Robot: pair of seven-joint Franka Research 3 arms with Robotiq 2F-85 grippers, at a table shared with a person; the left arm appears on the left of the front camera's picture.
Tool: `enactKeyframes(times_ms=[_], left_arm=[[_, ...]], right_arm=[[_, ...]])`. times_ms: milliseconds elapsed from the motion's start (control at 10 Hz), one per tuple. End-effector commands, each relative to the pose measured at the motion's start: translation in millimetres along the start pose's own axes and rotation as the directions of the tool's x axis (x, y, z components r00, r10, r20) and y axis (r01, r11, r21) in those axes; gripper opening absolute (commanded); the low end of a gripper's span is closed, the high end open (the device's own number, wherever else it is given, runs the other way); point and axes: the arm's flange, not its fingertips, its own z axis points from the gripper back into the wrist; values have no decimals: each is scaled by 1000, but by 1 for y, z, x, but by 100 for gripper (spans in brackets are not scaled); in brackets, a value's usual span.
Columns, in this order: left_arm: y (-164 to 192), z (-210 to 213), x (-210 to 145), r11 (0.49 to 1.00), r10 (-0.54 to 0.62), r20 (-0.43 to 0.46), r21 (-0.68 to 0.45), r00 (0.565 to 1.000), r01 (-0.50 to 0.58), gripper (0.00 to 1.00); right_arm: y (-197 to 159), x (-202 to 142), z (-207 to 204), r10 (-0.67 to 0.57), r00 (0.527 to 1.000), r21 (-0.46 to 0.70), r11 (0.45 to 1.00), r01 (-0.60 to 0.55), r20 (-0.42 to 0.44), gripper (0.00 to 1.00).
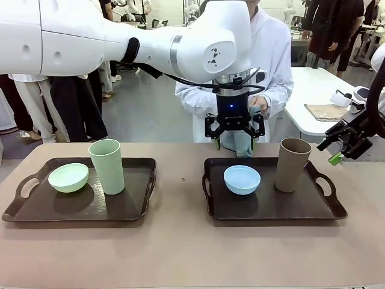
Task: Set up a tray with a mat and arrange the tableware.
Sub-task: Pick up the Picnic Bowl and Reusable plastic cup from the Handle tray in front of the human's position and hold them in the air.
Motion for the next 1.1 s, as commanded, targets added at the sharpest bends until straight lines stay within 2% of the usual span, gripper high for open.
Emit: enactKeyframes(times_ms=[0,100,200,300,500,800,1000], left_arm=[[0,0,0,1000,0,1,0,1000,0,100],[4,-5,-6,999,3,64,42,998,-5,100],[12,-7,-6,997,52,117,51,992,-59,100],[18,-12,-9,995,76,140,52,987,-84,100],[30,-28,-5,994,101,145,20,984,-105,100],[42,-54,9,990,140,97,17,985,-142,100],[43,-70,14,989,145,60,12,988,-146,100]], right_arm=[[-7,-5,-5,161,983,-45,987,-157,91,100],[-15,-14,-11,140,978,-53,990,-133,153,100],[-19,-20,-15,169,967,-57,985,-161,191,100],[-18,-25,-20,174,962,-67,984,-164,211,100],[-19,-36,-33,139,963,-35,990,-135,231,100],[-19,-42,-50,138,947,23,988,-151,288,100],[-20,-45,-59,162,934,3,985,-172,320,100]])
